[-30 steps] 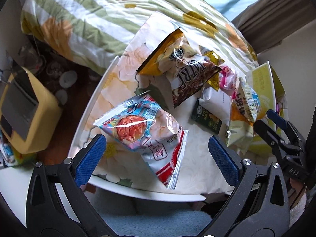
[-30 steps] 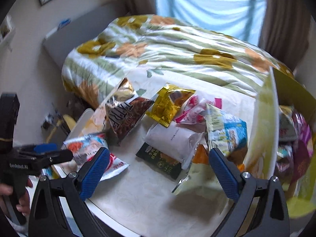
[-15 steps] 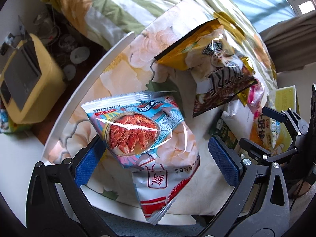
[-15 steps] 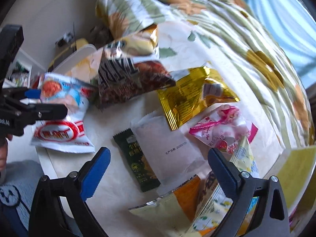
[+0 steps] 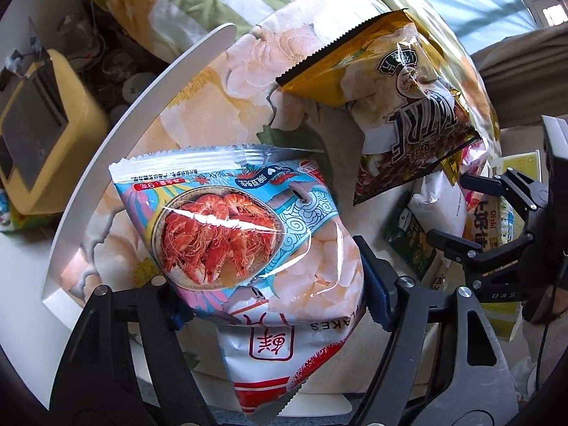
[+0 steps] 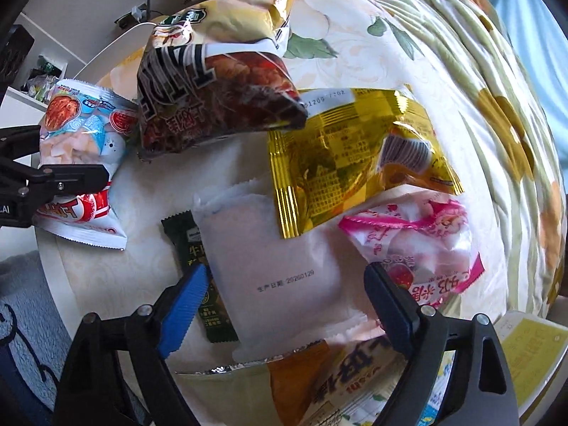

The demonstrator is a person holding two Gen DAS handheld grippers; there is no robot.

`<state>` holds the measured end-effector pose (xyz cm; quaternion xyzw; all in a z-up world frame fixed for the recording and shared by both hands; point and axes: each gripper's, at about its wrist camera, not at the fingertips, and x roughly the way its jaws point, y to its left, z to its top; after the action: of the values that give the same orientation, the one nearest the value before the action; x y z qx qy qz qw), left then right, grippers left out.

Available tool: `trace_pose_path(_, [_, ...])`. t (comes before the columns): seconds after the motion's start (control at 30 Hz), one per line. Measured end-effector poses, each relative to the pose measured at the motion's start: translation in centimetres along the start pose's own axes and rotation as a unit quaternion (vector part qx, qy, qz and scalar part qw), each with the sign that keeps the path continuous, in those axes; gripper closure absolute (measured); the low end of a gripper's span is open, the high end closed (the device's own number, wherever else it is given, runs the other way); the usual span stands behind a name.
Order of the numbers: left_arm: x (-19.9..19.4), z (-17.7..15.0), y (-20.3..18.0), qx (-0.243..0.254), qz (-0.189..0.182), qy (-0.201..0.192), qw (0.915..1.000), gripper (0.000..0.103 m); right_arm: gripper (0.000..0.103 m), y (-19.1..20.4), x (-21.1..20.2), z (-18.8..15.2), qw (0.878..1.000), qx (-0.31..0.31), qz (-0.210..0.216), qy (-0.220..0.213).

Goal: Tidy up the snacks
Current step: 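Grasp the shrimp-picture bag with the left tool and lift it, then grasp the white paper packet with the right tool and lift it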

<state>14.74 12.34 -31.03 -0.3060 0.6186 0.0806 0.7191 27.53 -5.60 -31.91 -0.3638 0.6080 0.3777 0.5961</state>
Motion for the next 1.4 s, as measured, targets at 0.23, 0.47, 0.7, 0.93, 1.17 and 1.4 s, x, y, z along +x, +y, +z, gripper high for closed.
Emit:
trace_pose_path(0.23, [-0.1, -0.3, -0.4, 0.018, 0.007, -0.002, 0.9998, 0.035, 0.029, -0.3, 1.2, 0.3, 1.0, -0.015, 0.013, 0.004])
trace_pose_path(0.47, [-0.6, -0.8, -0.3, 0.023, 0.005, 0.002, 0.9997, 0.035, 0.036, -1.2, 1.3, 1.3, 1.0, 0.0, 0.02, -0.009])
trace_pose_path(0.7, [-1.5, -0.8, -0.2, 0.046, -0.005, -0.002, 0.9989, 0.035, 0.041, -0.2, 0.8, 0.9, 0.999, 0.014, 0.023, -0.023])
trace_pose_path(0.93, [-3.8, -1.5, -0.6, 0.085, -0.011, -0.014, 0.9962, 0.035, 0.041, 0.9, -1.2, -0.2, 0.996, 0.065, 0.025, -0.054])
trace_pose_path(1.17, [-6.8, -2.1, -1.8, 0.143, -0.023, -0.028, 0.989, 0.035, 0.042, 2.0, -3.9, -1.9, 0.989, 0.127, 0.027, -0.077])
trace_pose_path(1.4, [-9.0, -2.8, -4.1, 0.21, -0.039, -0.04, 0.9762, 0.035, 0.045, 5.2, -6.2, -5.3, 0.973, 0.2, 0.023, -0.111])
